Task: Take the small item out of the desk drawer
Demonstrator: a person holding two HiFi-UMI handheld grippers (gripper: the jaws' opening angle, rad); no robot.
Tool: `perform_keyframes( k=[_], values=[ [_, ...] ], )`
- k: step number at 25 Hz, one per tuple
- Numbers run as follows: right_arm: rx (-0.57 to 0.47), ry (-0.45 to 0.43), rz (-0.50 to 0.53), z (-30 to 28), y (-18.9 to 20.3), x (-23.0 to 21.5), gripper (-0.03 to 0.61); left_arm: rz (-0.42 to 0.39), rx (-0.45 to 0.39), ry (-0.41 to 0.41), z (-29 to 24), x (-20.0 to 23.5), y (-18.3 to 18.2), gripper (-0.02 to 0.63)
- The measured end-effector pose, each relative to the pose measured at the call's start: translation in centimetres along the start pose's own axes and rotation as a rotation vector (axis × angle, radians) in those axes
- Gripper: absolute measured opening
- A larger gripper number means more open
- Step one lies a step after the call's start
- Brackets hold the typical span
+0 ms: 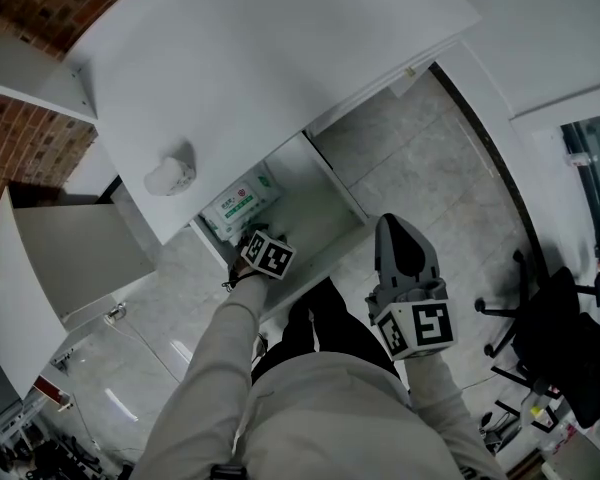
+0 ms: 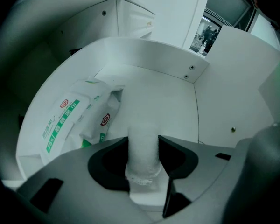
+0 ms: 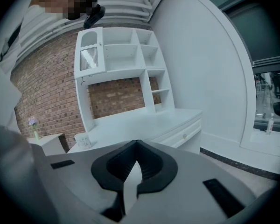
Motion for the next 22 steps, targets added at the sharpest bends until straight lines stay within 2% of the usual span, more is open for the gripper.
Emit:
perform_keyframes(
  k=[4,13,22],
  values=[
    [-0.010,-0.006,-0.001,0.2,-0.2,0.4,0.028,-0.002,-0.052,-0.010,1.4,0.0,-0.8,0.195],
    [-0.031,-0.043,0.000,0.6,-0.6,2.0,0.028,0.009,-0.243,-0.064,7.3,-0.1,-4.4,0.193],
    [-0.048,-0.079,-0.004,1.3,-1.1,4.2,0.028,0.021,-0.385,-0.107,12.6,0.0,-5.8,0.193]
  ],
)
Point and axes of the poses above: the fingertips, and each gripper's own axes: z backward along the fingers, x to its left, y out of its underside, the point moved 1 cm from there along z, backward along the fingers, and after that the axes turned 10 degrees about y, right-handed, at the moved point
